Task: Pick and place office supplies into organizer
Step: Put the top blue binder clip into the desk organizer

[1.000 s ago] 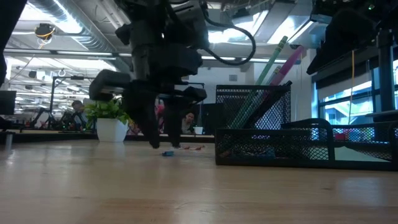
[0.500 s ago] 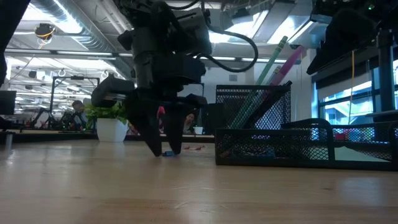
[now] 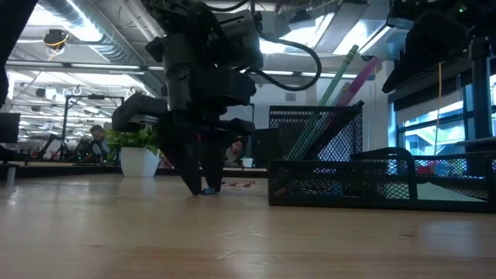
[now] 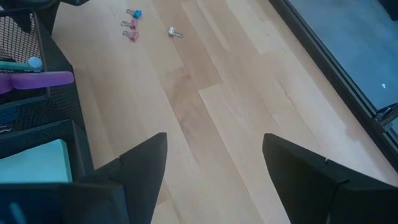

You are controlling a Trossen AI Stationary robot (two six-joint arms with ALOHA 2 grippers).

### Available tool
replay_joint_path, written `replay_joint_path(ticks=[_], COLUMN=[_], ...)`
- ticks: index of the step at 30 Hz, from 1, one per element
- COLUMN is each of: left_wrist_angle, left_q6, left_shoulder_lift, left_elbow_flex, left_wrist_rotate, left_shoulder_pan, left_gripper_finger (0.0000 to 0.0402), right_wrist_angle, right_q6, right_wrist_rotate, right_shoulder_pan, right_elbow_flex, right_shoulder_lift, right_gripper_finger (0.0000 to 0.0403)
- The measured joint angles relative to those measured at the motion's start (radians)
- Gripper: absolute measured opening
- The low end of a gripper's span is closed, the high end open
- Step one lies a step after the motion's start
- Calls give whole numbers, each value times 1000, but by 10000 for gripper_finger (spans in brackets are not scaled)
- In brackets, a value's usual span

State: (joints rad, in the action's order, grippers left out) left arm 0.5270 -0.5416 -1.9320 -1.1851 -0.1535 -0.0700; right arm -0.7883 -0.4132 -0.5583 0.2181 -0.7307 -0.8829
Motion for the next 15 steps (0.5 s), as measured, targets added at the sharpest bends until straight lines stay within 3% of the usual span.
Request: replay_joint_path(ticks=[15], left_wrist_angle=[-17], left_q6=[-133], left_shoulder_lift=[0], left_elbow_flex=[2], left_wrist_rotate=[-5], left_shoulder_pan=[-1], left_gripper_finger=[64], right_wrist_angle=[0], right_q6=[0], right_wrist_rotate=[0], right_shoulder_pan=[0], right_elbow_flex=[0], right_shoulder_lift=[0], right_gripper_finger=[268])
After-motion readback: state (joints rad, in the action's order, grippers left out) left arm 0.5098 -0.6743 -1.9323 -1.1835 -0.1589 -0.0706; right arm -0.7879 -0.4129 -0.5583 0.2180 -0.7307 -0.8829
